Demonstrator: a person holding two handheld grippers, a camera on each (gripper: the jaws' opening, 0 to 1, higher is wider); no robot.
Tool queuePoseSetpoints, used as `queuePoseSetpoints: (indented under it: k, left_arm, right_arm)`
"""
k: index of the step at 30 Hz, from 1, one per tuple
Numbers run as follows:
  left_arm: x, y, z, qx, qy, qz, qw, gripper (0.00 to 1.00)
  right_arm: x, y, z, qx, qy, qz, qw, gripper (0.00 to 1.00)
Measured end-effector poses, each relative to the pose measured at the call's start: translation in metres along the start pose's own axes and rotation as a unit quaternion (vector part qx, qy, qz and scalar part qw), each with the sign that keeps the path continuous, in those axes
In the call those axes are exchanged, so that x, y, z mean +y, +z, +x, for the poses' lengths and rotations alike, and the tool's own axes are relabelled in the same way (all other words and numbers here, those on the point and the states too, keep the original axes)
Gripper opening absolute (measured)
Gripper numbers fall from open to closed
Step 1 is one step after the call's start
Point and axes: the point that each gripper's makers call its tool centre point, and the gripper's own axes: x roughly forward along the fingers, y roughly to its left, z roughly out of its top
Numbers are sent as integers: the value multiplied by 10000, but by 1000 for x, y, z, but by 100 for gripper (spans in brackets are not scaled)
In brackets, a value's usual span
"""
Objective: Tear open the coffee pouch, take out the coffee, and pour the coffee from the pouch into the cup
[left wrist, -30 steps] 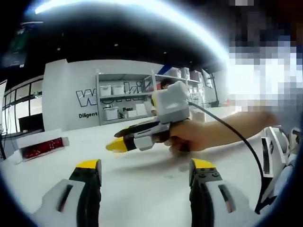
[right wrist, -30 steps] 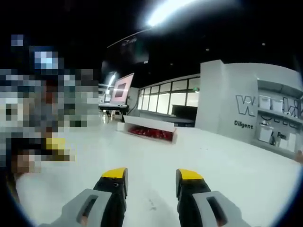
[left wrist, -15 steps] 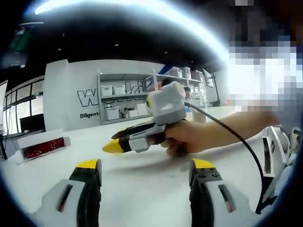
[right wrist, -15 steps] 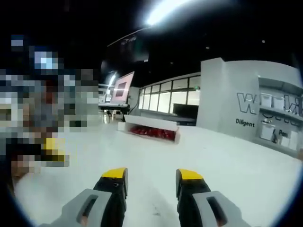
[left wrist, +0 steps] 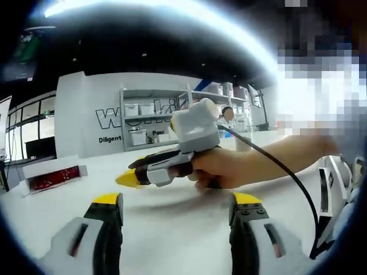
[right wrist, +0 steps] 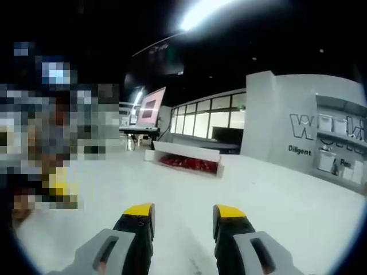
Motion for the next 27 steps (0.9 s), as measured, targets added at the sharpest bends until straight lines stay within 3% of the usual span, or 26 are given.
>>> queuePoseSetpoints:
  k: [27]
  left_arm:
    - [4, -3, -1, 57, 195, 21, 9998, 77]
  right_arm:
    - [-2, 8, 14, 21, 25, -33, 10000, 41]
